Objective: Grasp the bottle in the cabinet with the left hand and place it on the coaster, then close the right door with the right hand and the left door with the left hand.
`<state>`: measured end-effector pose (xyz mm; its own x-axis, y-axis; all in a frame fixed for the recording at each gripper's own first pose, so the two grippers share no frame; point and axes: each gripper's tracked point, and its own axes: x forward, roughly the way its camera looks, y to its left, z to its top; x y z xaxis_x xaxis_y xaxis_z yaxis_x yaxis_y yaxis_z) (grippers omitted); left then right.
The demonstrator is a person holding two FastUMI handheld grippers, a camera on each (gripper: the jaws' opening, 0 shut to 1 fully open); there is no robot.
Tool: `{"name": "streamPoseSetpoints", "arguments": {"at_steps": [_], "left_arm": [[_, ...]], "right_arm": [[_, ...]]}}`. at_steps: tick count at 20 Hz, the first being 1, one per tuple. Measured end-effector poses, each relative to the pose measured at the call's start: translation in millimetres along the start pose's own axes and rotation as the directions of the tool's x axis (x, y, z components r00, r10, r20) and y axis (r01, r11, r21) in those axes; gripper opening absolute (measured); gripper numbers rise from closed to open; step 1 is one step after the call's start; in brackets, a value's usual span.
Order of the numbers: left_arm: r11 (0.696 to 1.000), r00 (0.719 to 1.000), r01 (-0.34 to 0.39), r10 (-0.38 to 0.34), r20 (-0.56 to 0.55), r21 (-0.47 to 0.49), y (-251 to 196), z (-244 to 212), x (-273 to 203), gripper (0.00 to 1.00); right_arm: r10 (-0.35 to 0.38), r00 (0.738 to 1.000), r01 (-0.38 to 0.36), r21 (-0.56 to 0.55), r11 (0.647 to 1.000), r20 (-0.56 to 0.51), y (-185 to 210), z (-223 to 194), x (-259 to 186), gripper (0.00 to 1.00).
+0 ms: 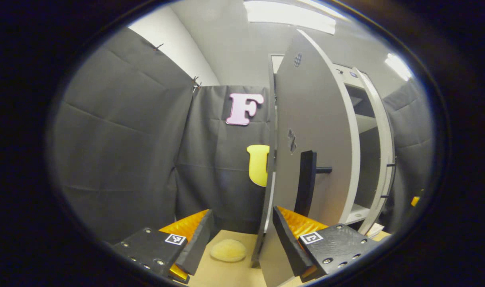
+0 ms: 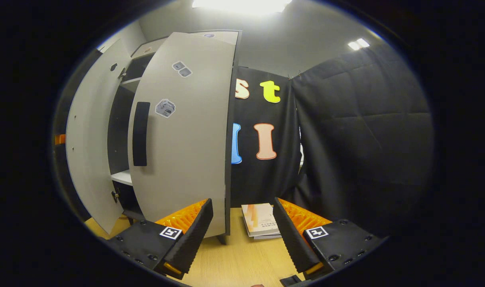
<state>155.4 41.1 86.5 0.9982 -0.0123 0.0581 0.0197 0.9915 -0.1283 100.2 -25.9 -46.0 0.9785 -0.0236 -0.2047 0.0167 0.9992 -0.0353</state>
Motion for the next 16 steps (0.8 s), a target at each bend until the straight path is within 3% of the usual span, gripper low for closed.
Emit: {"name": "streamPoseSetpoints", "arguments": {"at_steps": [6, 16], "left_arm": [[1.0, 1.0, 0.028, -0.028, 0.011, -0.004, -53.1, -4.2, 4.1, 0.89], [0.994, 0.995, 0.102, -0.102, -0.007, 0.032, -131.7, -18.3, 39.7, 0.89]], "right_arm": [[0.009, 1.0, -0.009, -0.064, 0.998, -0.011, -21.0, -5.1, 2.4, 0.96], [0.01, 1.0, -0.011, -0.03, 0.999, -0.03, -45.3, -10.6, 0.2, 0.96]]}}
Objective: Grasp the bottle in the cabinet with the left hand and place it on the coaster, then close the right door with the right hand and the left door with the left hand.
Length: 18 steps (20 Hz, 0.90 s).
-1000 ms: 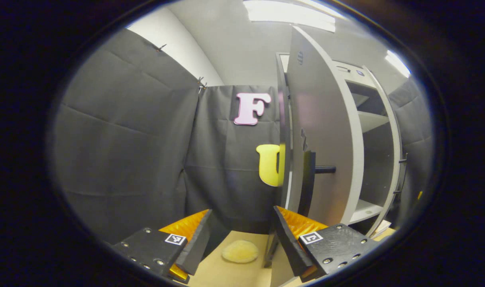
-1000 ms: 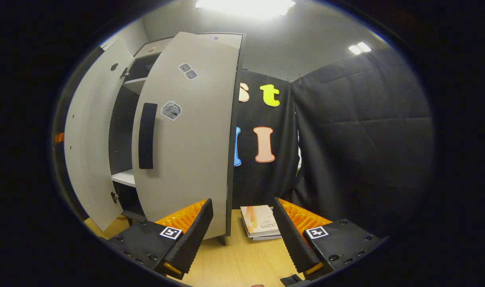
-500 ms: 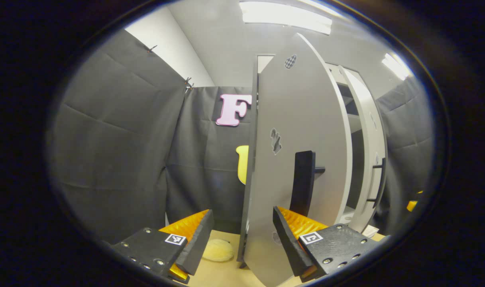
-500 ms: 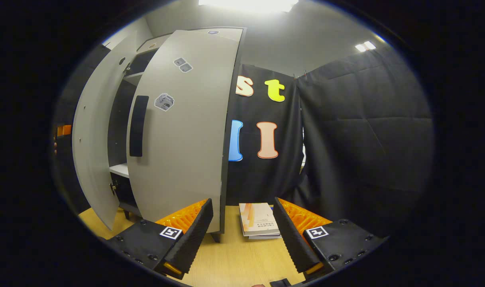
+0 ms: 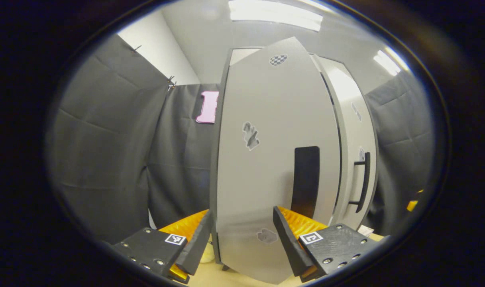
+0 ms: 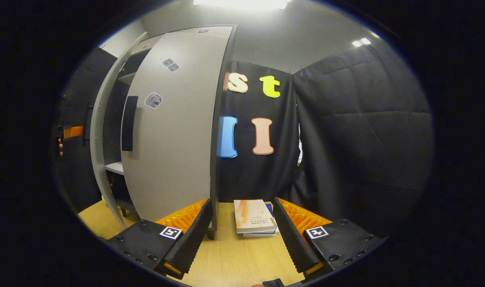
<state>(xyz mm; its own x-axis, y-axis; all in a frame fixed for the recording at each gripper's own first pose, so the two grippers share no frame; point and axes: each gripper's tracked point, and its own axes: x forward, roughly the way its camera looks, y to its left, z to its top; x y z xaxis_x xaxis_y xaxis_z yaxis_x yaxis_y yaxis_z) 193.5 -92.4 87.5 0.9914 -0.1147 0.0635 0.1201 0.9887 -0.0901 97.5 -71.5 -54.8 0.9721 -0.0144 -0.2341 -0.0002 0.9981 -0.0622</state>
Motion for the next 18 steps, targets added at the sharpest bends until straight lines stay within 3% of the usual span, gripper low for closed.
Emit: {"name": "streamPoseSetpoints", "arguments": {"at_steps": [5, 8, 12, 18], "left_arm": [[1.0, 1.0, -0.004, 0.004, -0.007, 0.026, -1.7, -5.8, -13.5, 0.89], [0.998, 1.0, -0.022, 0.023, -0.008, 0.058, 11.2, -4.2, -47.7, 0.89], [0.99, 0.997, -0.079, 0.08, -0.002, 0.117, 31.5, 5.4, -99.0, 0.89], [0.984, 0.994, -0.107, 0.108, 0.002, 0.144, 61.7, 14.1, -154.9, 0.88]], "right_arm": [[0.032, 0.999, -0.032, 0.017, 0.999, 0.029, 2.8, 14.3, -6.9, 0.96], [0.057, 0.996, -0.06, 0.046, 0.997, 0.076, 6.9, 33.4, -11.6, 0.96], [0.146, 0.982, -0.154, 0.071, 0.985, 0.117, 29.2, 51.4, -13.9, 0.96], [0.169, 0.975, -0.179, 0.054, 0.982, 0.145, 41.5, 60.3, -46.2, 0.96]]}}
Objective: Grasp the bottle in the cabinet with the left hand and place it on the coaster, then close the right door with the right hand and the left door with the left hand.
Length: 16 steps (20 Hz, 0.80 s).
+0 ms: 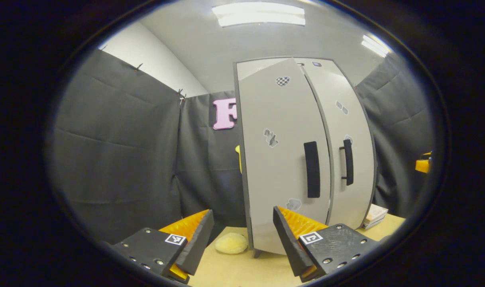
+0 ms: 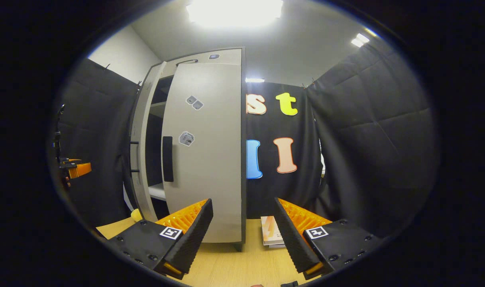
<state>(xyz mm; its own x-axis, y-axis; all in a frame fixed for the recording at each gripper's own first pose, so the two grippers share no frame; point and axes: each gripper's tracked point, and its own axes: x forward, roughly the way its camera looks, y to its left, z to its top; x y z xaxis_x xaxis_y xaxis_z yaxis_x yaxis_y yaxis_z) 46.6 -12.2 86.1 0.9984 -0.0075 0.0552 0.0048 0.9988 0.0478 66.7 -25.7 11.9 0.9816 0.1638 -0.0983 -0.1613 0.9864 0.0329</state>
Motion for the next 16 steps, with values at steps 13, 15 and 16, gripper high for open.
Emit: {"name": "streamPoseSetpoints", "arguments": {"at_steps": [13, 15, 16], "left_arm": [[1.0, 1.0, 0.008, -0.007, -0.019, 0.018, 39.6, -18.5, -64.0, 0.88], [1.0, 1.0, 0.006, -0.006, -0.023, 0.027, 44.6, -22.3, -70.2, 0.87], [1.0, 1.0, 0.006, -0.005, -0.023, 0.027, 47.1, -22.7, -70.3, 0.88]], "right_arm": [[-0.078, 0.997, 0.079, -0.02, 0.997, 0.02, 14.6, 6.6, -58.8, 0.96], [-0.075, 0.997, 0.075, -0.011, 0.997, 0.018, 19.4, 7.1, -58.6, 0.96], [-0.073, 0.997, 0.073, -0.007, 0.997, 0.016, 21.2, 7.0, -59.4, 0.96]]}}
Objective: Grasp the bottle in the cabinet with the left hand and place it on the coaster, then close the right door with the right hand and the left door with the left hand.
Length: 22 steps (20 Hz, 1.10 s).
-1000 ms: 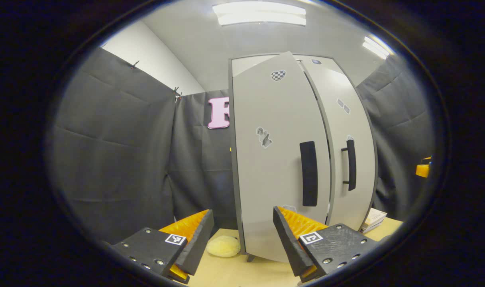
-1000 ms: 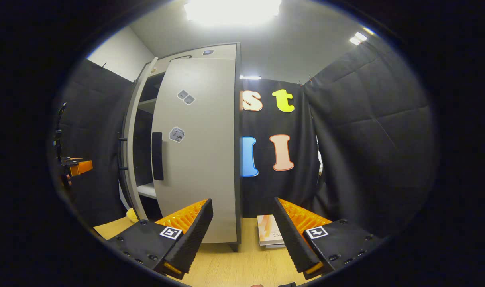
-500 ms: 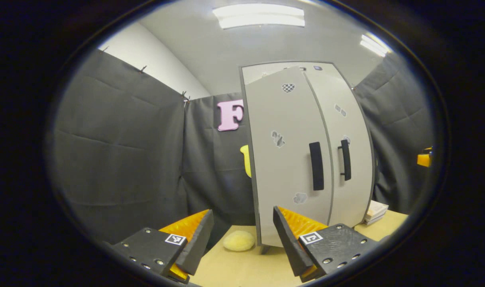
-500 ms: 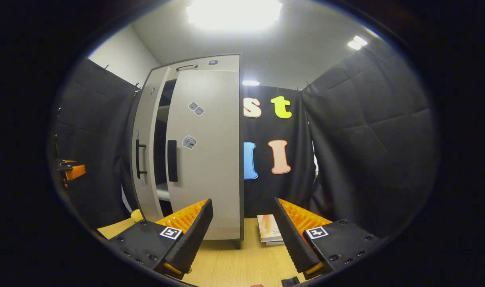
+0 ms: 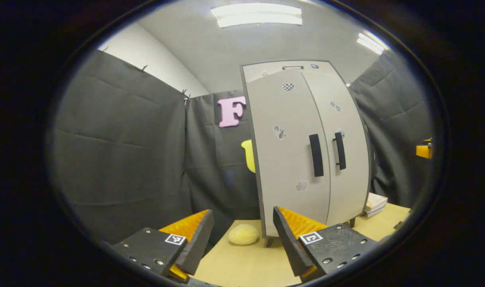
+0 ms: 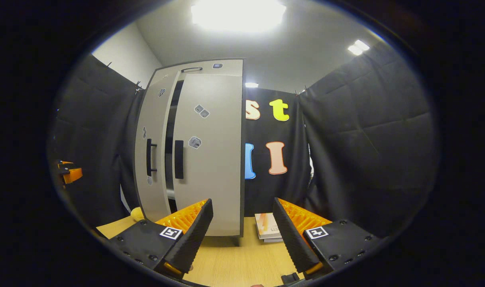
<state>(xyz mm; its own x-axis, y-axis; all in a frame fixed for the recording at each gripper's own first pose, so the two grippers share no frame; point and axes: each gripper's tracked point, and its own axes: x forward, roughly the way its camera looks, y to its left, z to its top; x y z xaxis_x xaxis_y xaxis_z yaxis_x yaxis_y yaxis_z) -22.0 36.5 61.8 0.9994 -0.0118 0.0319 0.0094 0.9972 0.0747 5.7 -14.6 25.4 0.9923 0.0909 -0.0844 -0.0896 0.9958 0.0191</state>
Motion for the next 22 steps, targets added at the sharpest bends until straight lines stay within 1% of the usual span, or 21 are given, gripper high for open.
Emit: {"name": "streamPoseSetpoints", "arguments": {"at_steps": [1, 3, 7, 11, 12, 13, 16, 19, 20, 22], "left_arm": [[1.0, 1.0, 0.001, -0.001, -0.001, -0.005, 1.3, 0.1, 0.0, 0.87], [1.0, 1.0, -0.002, 0.002, -0.004, -0.018, 3.2, -0.6, 0.4, 0.89], [0.999, 1.0, -0.01, 0.01, -0.007, -0.042, 7.7, -1.7, 2.5, 0.88], [0.999, 1.0, -0.008, 0.008, -0.005, -0.035, 7.6, -2.0, 9.5, 0.89], [0.999, 1.0, -0.007, 0.007, -0.004, -0.037, 7.6, -2.4, 10.5, 0.89], [0.999, 1.0, -0.007, 0.007, -0.004, -0.038, 8.0, -2.6, 12.4, 0.89], [0.999, 1.0, -0.01, 0.01, -0.006, -0.035, 8.9, -4.6, 14.2, 0.88], [0.999, 1.0, -0.011, 0.01, -0.01, -0.041, 9.9, -8.0, 18.1, 0.89], [0.999, 1.0, -0.012, 0.011, -0.011, -0.044, 10.5, -8.3, 20.6, 0.87], [0.999, 1.0, -0.015, 0.014, -0.014, -0.044, 11.5, -8.9, 23.4, 0.89]], "right_arm": [[-0.001, 1.0, 0.001, 0.002, 1.0, -0.001, 0.6, 0.5, -0.4, 0.96], [0.0, 1.0, 0.0, 0.001, 1.0, 0.001, 3.2, 2.2, 0.3, 0.96], [0.001, 1.0, -0.001, -0.007, 1.0, 0.007, 7.1, 3.9, 1.4, 0.96], [-0.001, 1.0, 0.002, -0.012, 1.0, 0.009, 8.2, 3.9, 3.4, 0.96], [-0.003, 1.0, 0.003, -0.01, 1.0, 0.008, 8.7, 3.5, 4.2, 0.94], [-0.005, 1.0, 0.005, -0.008, 1.0, 0.008, 8.6, 3.7, 5.8, 0.96], [-0.005, 1.0, 0.005, -0.001, 1.0, 0.014, 9.9, 5.9, 9.7, 0.96], [-0.006, 1.0, 0.006, -0.009, 1.0, 0.013, 10.9, 5.1, 13.9, 0.96], [-0.003, 1.0, 0.004, -0.009, 1.0, 0.013, 12.4, 5.3, 14.6, 0.96], [-0.001, 1.0, 0.001, -0.011, 1.0, 0.009, 14.2, 4.3, 16.8, 0.96]]}}
